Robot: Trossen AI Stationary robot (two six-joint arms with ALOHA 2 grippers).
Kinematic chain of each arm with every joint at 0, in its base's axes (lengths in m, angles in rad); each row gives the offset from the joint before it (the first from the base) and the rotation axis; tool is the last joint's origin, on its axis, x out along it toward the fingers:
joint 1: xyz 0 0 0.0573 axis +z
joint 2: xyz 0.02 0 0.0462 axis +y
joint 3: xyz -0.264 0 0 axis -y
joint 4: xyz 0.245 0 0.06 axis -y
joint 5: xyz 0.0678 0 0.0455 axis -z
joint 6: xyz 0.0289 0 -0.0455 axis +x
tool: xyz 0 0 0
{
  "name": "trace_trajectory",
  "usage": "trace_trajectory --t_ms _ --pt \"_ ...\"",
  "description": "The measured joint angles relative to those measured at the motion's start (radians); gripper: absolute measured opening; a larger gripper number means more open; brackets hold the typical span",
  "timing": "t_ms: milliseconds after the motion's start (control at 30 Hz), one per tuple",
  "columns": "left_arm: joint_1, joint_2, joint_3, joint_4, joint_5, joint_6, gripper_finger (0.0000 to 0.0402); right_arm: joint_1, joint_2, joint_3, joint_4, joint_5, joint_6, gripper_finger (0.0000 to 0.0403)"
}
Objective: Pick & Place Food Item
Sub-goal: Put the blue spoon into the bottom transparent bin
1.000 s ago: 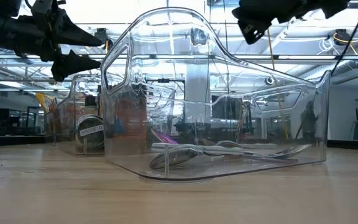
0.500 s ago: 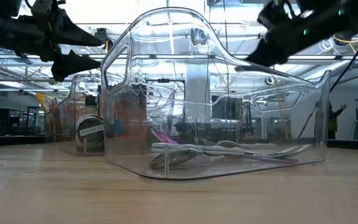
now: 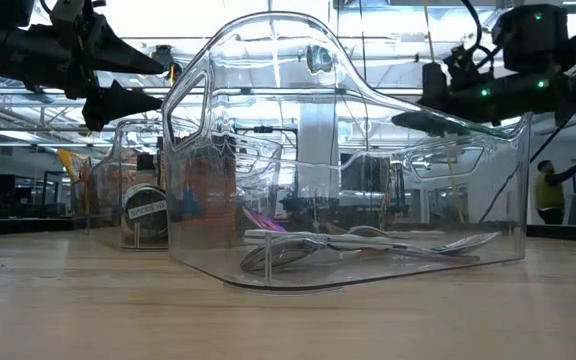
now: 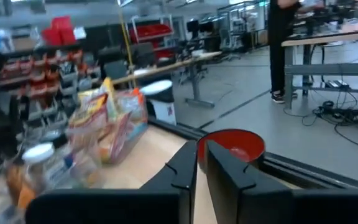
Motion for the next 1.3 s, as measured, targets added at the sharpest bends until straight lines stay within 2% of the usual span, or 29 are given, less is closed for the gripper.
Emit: trace_trajectory --t_ms 67,233,400,500,600,667,767,833,967,1100,1300 --pt "0.0 0.0 0.0 0.0 0.0 0.0 0.0312 -0.028 0.007 -0.001 0.024 -0.035 0.012 0.0019" --pt "0.0 0.0 0.0 0.0 0.0 0.0 0.0312 -0.096 0.006 0.105 -0.09 -0.244 -0.108 0.0016" --pt "0.0 0.0 0.0 0.0 0.0 0.0 0.0312 -0.139 0.007 0.227 -0.379 -0.238 -0.117 0.0016" --pt "0.0 0.0 0.0 0.0 0.0 0.0 0.0312 -0.166 0.01 0.312 -0.641 -0.272 -0.146 0.0023" --pt "0.0 0.0 0.0 0.0 0.0 0.0 0.0312 -0.199 0.056 0.391 -0.853 -0.29 -0.177 0.0041" --pt "0.0 0.0 0.0 0.0 0.0 0.0 0.0312 -0.225 0.104 0.42 -0.922 -0.32 -0.167 0.0063" --pt "0.0 0.0 0.0 0.0 0.0 0.0 0.0312 -0.243 0.2 0.422 -0.917 -0.455 -0.133 0.0107" --pt "0.0 0.0 0.0 0.0 0.0 0.0 0.0312 -0.233 0.251 0.422 -0.909 -0.53 -0.168 0.0136" --pt "0.0 0.0 0.0 0.0 0.0 0.0 0.0312 -0.201 0.302 0.422 -0.909 -0.573 -0.268 0.0171" --pt "0.0 0.0 0.0 0.0 0.0 0.0 0.0312 -0.196 0.35 0.422 -0.912 -0.574 -0.274 0.0176" --pt "0.0 0.0 0.0 0.0 0.0 0.0 0.0312 -0.203 0.425 0.421 -0.954 -0.574 -0.29 0.0162"
